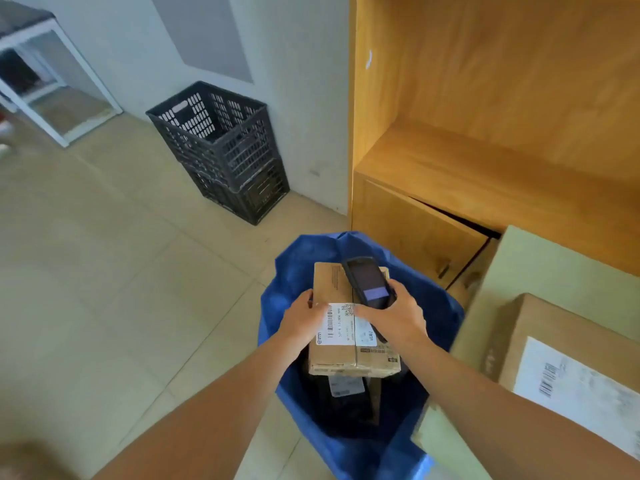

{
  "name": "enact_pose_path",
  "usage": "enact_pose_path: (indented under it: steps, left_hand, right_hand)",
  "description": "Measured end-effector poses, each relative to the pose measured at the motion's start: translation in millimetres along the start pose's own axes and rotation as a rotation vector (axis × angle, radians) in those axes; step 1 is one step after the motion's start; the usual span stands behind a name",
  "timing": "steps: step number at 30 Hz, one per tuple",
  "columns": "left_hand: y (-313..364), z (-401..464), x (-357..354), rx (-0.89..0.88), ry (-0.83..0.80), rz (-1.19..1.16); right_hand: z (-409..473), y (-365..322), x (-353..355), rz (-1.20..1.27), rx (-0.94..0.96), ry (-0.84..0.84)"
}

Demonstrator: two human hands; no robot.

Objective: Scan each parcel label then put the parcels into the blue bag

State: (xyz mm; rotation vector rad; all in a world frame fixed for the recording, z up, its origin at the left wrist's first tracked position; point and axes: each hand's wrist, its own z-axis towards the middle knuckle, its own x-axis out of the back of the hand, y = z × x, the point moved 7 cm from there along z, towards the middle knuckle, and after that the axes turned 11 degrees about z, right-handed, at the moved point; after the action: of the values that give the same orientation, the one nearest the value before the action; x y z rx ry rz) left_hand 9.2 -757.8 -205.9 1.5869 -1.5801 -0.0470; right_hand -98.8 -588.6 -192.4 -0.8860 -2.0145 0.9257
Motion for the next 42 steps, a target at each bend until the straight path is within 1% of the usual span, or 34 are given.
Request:
enact_pose_path:
  steps: [6, 11, 13, 15, 17, 18, 19, 21, 22, 25, 27, 29, 30, 31, 32, 35, 38, 42]
  left_hand:
    - [-83, 47, -48, 0.178, -0.091, -0.028]
    - [-104, 49, -74, 0.208, -0.126, -0.004]
    - [-108, 53, -75, 0.181, -0.066, 0.023]
    - [-104, 55, -63, 0.12, 0.052, 0.1]
    - [-91, 52, -50, 0.05, 0.102, 0.172]
    - [-81, 49, -45, -0.005, 0.093, 0.14]
    - [-68, 44, -39, -0.05, 0.078, 0.023]
    - [-43, 31, -26, -0.074, 0.066, -0.249]
    - [-30, 22, -21, -0.074, 0.052, -0.313]
    - [17, -3, -8, -0.133, 0.018, -0.348]
    - [54, -20, 0, -0.182, 0.009, -0.348]
    - [90, -36, 9, -0.234, 0.058, -0.33]
    - [107, -44, 10, -0.242, 0.061, -0.309]
    - [122, -53, 10, -0.214, 0.056, -0.303]
    - [139, -63, 7, -0.196, 0.022, -0.281]
    - [199, -93, -20, -0.309, -0.094, -0.201]
    - [255, -132, -51, -0.457, -0.107, -0.156]
    - [321, -195, -109, -0.589, -0.171, -0.062]
  right_hand:
    - [17, 75, -46, -0.017, -0.131, 0.015]
    - [23, 118, -67, -0.056, -0.21, 0.006]
    - [23, 128, -69, -0.091, -0.222, 0.014]
    - [22, 131, -69, -0.141, -0.23, 0.008]
    - [18, 127, -66, -0.153, -0.231, -0.009]
    - [16, 123, -64, -0.154, -0.222, -0.023]
    - [14, 116, -62, -0.149, -0.208, -0.035]
    - [9, 101, -55, -0.127, -0.181, -0.057]
    - [6, 92, -51, -0.125, -0.163, -0.061]
    - [-2, 53, -33, -0.15, -0.081, -0.049]
    - [-6, 23, -14, -0.158, -0.017, -0.022]
    - [-12, -6, 12, -0.17, 0.035, -0.004]
    - [-16, -20, 30, -0.171, 0.056, 0.005]
    - [-21, -32, 49, -0.168, 0.07, 0.012]
    - [-28, -45, 71, -0.164, 0.084, 0.025]
    - [-56, -75, 152, -0.217, 0.136, 0.093]
    - [-94, -96, 234, -0.303, 0.172, 0.181]
    - [-147, -94, 342, -0.39, 0.144, 0.323]
